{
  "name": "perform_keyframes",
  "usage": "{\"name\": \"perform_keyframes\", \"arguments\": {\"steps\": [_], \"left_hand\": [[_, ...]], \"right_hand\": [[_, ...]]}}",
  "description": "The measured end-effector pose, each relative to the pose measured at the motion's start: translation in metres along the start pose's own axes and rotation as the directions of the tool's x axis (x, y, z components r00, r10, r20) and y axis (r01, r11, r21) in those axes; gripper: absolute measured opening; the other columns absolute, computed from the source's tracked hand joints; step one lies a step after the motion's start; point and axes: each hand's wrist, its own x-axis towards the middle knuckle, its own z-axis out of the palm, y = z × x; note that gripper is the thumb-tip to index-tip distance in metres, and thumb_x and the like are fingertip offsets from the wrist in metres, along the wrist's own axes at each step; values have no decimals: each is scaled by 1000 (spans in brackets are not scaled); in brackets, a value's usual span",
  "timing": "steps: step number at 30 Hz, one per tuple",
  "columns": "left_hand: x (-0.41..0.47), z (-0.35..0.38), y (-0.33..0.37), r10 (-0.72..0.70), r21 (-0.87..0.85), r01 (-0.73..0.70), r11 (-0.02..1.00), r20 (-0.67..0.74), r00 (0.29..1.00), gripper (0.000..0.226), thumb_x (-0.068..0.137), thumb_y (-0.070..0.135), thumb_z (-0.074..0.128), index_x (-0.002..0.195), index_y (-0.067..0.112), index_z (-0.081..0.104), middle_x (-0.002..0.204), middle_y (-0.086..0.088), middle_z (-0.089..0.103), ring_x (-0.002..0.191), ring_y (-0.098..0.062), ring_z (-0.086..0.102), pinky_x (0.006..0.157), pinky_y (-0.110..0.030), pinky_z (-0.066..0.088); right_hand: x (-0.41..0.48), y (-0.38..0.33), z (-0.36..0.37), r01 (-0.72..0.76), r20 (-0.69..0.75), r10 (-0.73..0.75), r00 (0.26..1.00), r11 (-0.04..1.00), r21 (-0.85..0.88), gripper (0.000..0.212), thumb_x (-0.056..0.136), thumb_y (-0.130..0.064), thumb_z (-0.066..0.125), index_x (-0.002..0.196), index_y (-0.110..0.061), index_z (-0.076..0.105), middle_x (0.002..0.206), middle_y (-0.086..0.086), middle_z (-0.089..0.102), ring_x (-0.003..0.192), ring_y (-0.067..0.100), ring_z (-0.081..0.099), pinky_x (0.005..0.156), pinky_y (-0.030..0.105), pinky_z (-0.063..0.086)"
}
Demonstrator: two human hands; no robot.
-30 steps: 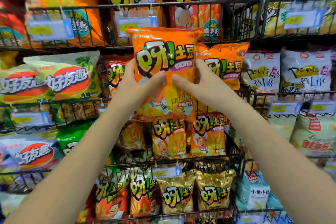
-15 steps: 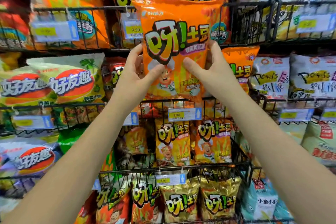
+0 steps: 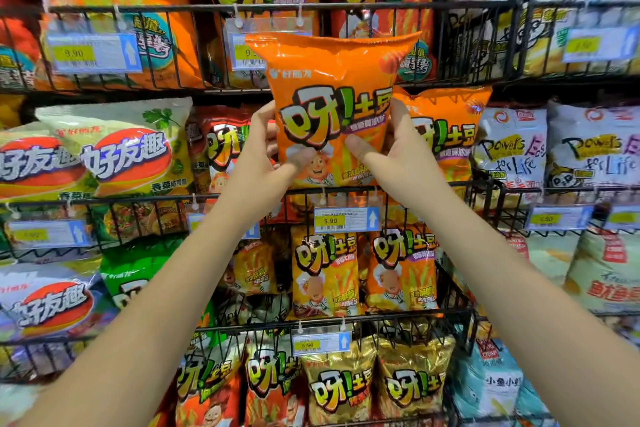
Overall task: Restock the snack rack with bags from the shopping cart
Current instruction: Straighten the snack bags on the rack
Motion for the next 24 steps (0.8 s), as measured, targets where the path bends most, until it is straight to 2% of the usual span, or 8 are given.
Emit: {"name": "perform_keyframes", "arguments": {"steps": [4, 6, 9, 11, 15, 19, 21, 24], "left_hand": [[-4, -1, -2, -22, 137, 13, 991, 67, 998, 64, 103, 23, 63, 154, 32, 26, 138, 9, 56, 127, -6, 57, 104, -36, 54], [-4, -2, 2, -46, 213, 22, 977, 109, 993, 61, 105, 29, 60, 154, 29, 24, 134, 23, 53, 123, 16, 50, 104, -17, 49], [-6, -3, 12, -121, 289, 73, 954, 152, 981, 56, 106, 36, 55, 149, 32, 20, 113, 40, 43, 91, 37, 46, 79, 7, 40], [-7, -4, 19, -168, 325, 107, 940, 166, 972, 72, 106, 49, 46, 161, 27, 5, 110, 35, 47, 83, 20, 54, 66, 2, 39], [-2, -4, 14, -205, 398, 129, 908, 154, 967, 80, 105, 58, 38, 163, 27, -7, 116, 7, 58, 85, -10, 59, 80, -28, 42], [0, -4, 13, -313, 475, 188, 860, 199, 929, 82, 107, 56, 32, 163, 20, -15, 94, 4, 64, 76, -9, 58, 80, -32, 40], [5, -5, 10, -351, 486, 208, 849, 224, 909, 82, 107, 57, 30, 162, 19, -18, 120, -8, 69, 90, -20, 64, 84, -33, 41], [15, -3, 6, -386, 469, 239, 850, 247, 889, 81, 107, 58, 29, 162, 22, -19, 158, -16, 44, 116, -32, 64, 87, -33, 45]], "right_hand": [[-6, 6, 8, -65, 0, 65, 998, 993, -103, 71, 96, -50, 64, 150, -17, 32, 110, -2, 65, 89, 15, 60, 79, 32, 49], [-10, 9, 11, -108, 19, 112, 993, 982, -155, 67, 98, -51, 60, 142, -7, 34, 83, 2, 60, 65, 15, 55, 57, 30, 44], [-12, 11, 13, -95, 64, 116, 991, 960, -263, 78, 103, -51, 52, 154, -1, 19, 73, -5, 52, 61, 8, 54, 47, 19, 36], [-11, 11, 14, -83, 100, 123, 987, 940, -330, 85, 104, -51, 48, 159, 0, 7, 75, -6, 52, 67, 9, 57, 50, 24, 40], [-7, 5, 15, -102, 182, 202, 962, 889, -445, 88, 105, -52, 43, 159, 3, 0, 78, 4, 60, 67, 19, 63, 55, 39, 53], [1, 3, 11, -119, 273, 278, 921, 868, -483, 84, 105, -54, 44, 158, 1, 9, 104, 13, 63, 76, 18, 59, 58, 31, 47], [5, 3, 11, -127, 305, 309, 901, 858, -497, 88, 105, -55, 42, 160, 0, 1, 117, 18, 63, 88, 23, 62, 63, 31, 46], [12, 3, 9, -139, 317, 343, 884, 841, -524, 89, 105, -56, 38, 161, -1, -4, 144, 23, 53, 123, 34, 57, 82, 32, 43]]}}
